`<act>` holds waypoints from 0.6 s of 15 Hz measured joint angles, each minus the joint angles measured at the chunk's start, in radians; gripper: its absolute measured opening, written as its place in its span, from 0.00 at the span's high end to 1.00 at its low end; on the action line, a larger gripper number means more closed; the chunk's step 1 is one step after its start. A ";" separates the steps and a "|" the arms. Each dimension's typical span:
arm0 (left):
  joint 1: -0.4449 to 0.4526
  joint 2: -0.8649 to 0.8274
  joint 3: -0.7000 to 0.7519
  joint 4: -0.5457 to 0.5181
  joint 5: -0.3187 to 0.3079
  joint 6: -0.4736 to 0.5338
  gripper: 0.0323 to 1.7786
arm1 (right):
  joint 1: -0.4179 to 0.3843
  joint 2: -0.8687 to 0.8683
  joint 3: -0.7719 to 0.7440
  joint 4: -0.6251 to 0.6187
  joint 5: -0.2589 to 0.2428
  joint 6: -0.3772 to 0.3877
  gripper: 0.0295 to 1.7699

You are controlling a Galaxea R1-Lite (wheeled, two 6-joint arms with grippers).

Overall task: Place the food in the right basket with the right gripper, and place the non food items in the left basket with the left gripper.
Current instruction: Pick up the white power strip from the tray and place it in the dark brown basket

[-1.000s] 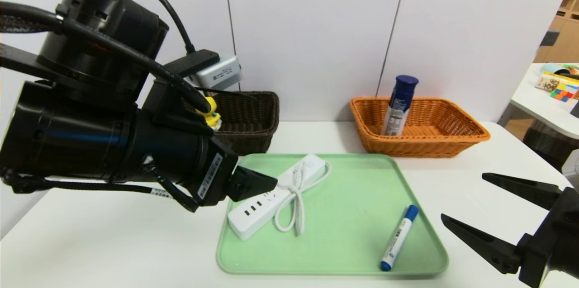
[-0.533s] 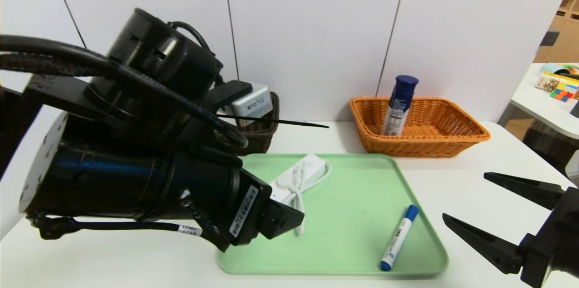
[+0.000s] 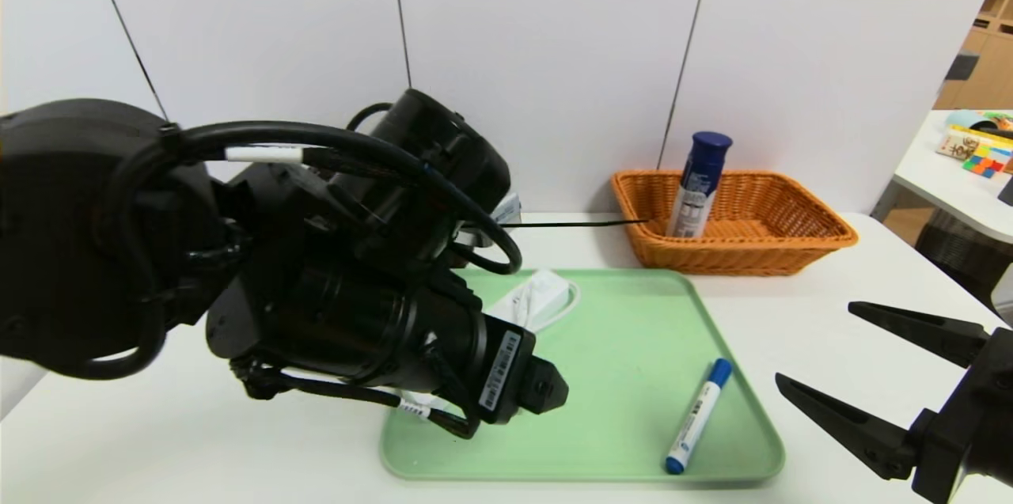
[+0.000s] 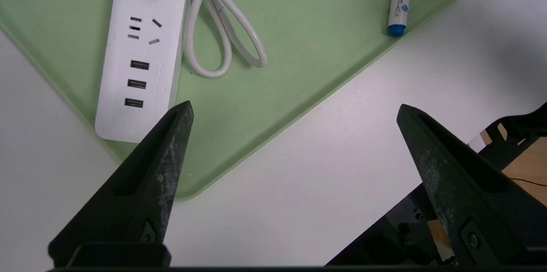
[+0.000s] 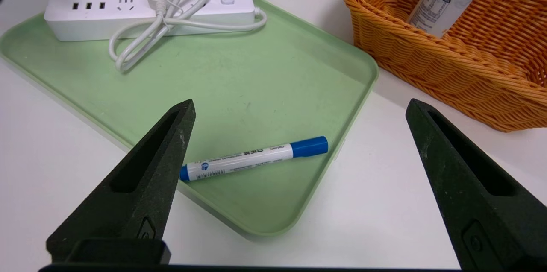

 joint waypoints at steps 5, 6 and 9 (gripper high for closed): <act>0.000 0.104 -0.121 0.118 0.005 -0.095 0.05 | 0.000 -0.007 0.004 0.002 -0.007 0.000 0.04; 0.000 0.119 -0.136 0.121 0.006 -0.100 0.05 | 0.000 -0.008 0.004 0.002 -0.008 0.000 0.04; 0.001 0.168 -0.167 0.121 0.026 -0.103 0.05 | 0.000 -0.008 0.004 0.002 -0.007 0.000 0.04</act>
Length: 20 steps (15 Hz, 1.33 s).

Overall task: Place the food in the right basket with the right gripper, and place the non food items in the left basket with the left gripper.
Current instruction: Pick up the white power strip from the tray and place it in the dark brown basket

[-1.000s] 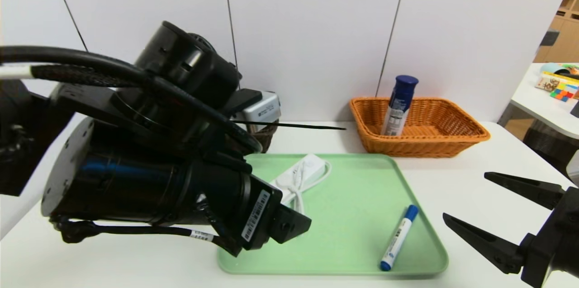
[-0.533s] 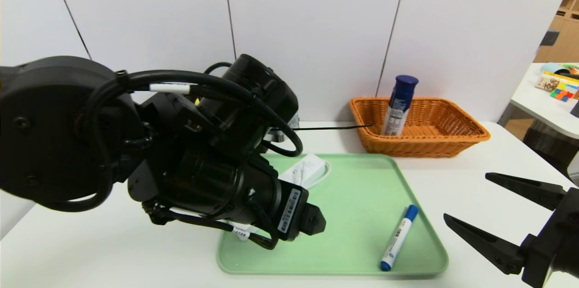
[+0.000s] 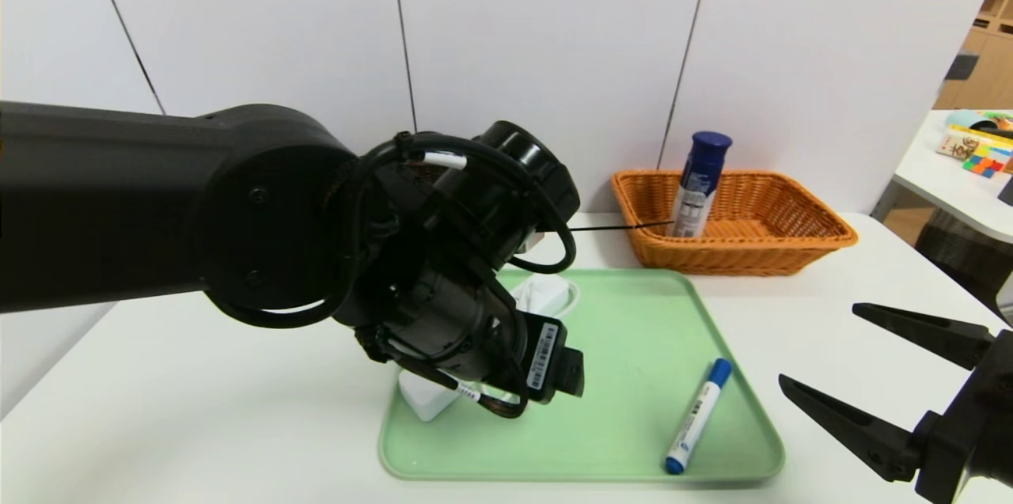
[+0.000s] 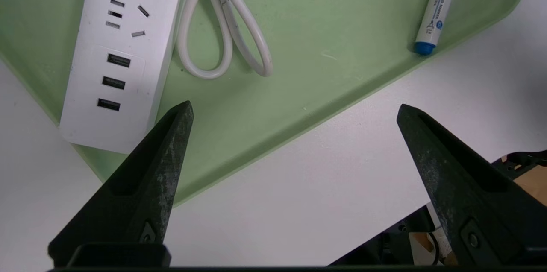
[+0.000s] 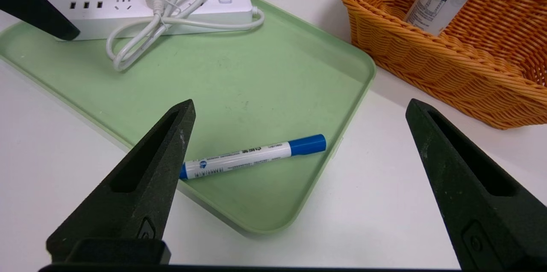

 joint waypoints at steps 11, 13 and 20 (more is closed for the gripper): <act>0.019 0.147 -0.056 -0.007 0.034 -0.031 0.05 | 0.000 -0.008 0.007 0.001 -0.001 0.000 0.04; 0.026 0.165 -0.058 -0.020 0.042 -0.031 0.05 | 0.000 -0.010 0.008 0.007 0.000 0.000 0.04; 0.037 0.209 -0.080 -0.035 0.057 -0.046 0.05 | 0.000 -0.014 0.018 0.006 0.000 0.000 0.04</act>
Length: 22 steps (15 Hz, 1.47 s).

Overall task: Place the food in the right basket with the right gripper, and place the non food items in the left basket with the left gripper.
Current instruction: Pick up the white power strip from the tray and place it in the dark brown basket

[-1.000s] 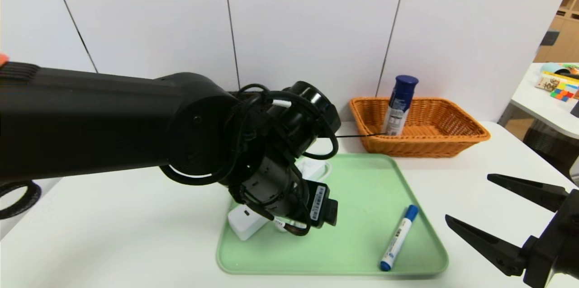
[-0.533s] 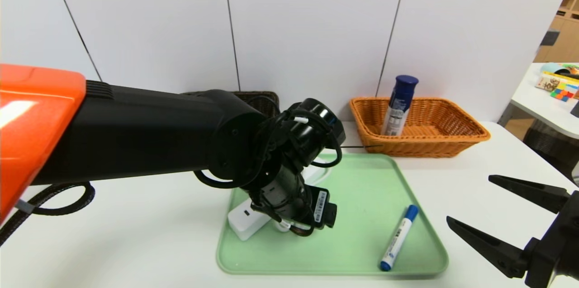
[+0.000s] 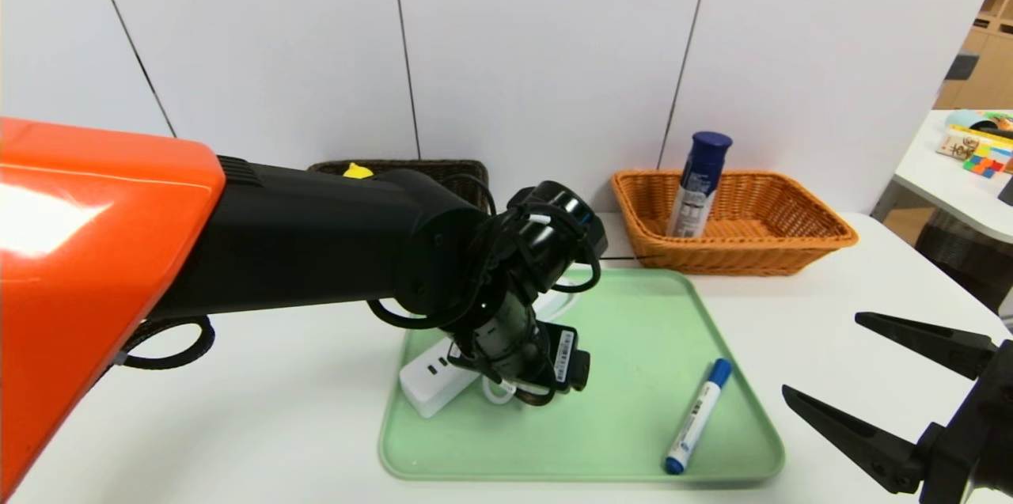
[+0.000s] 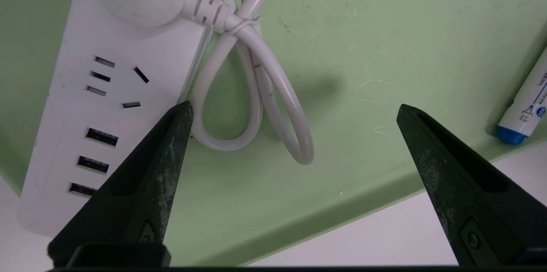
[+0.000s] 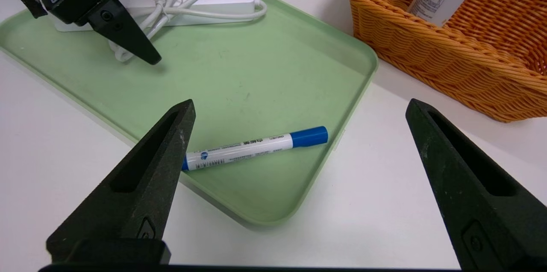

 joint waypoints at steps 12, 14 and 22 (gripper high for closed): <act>-0.021 -0.048 -0.070 0.101 0.055 -0.012 0.05 | 0.000 -0.001 0.000 -0.002 0.003 -0.001 0.04; -0.025 -0.055 -0.078 0.107 0.060 -0.016 0.05 | 0.000 0.000 -0.002 -0.002 0.001 -0.003 0.04; -0.063 -0.029 -0.103 0.111 0.061 -0.044 0.05 | 0.000 -0.007 0.001 0.001 0.000 -0.004 0.04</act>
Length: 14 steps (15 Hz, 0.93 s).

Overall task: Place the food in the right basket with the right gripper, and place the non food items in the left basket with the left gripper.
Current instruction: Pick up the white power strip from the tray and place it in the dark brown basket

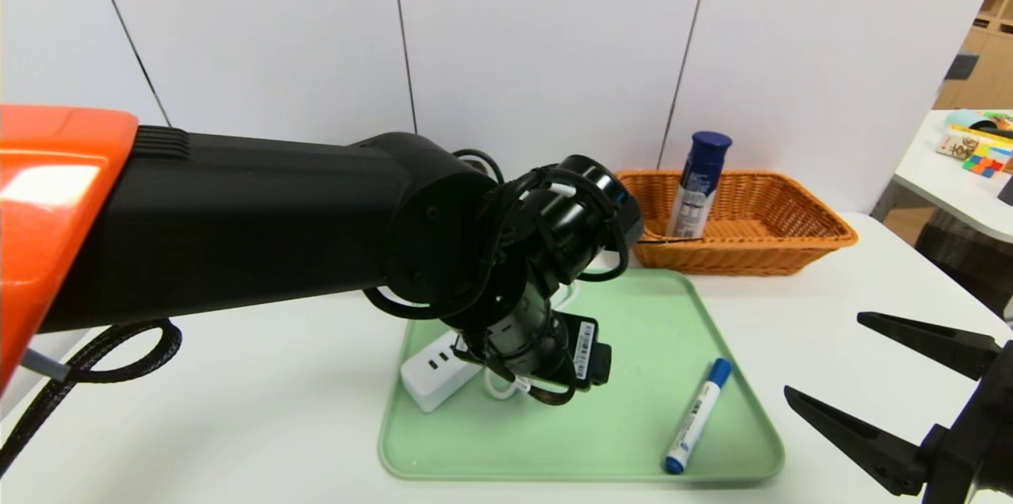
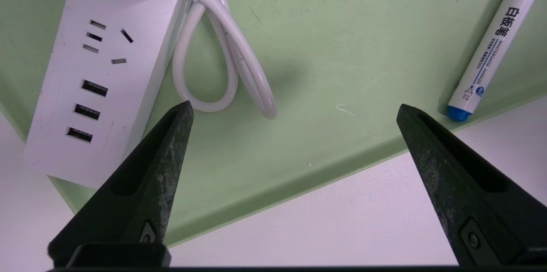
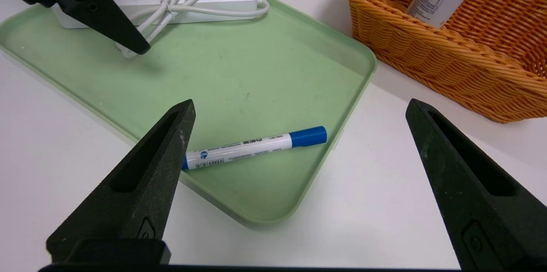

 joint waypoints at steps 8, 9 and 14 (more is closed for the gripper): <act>-0.014 0.052 -0.038 0.000 0.000 -0.012 0.05 | 0.000 -0.001 0.000 0.000 0.000 -0.002 0.04; -0.014 0.059 -0.039 -0.001 0.000 -0.013 0.05 | 0.000 -0.001 0.000 0.000 0.000 -0.001 0.04; -0.008 0.079 -0.037 -0.002 -0.001 -0.015 0.05 | 0.000 -0.001 0.000 -0.001 0.000 -0.001 0.04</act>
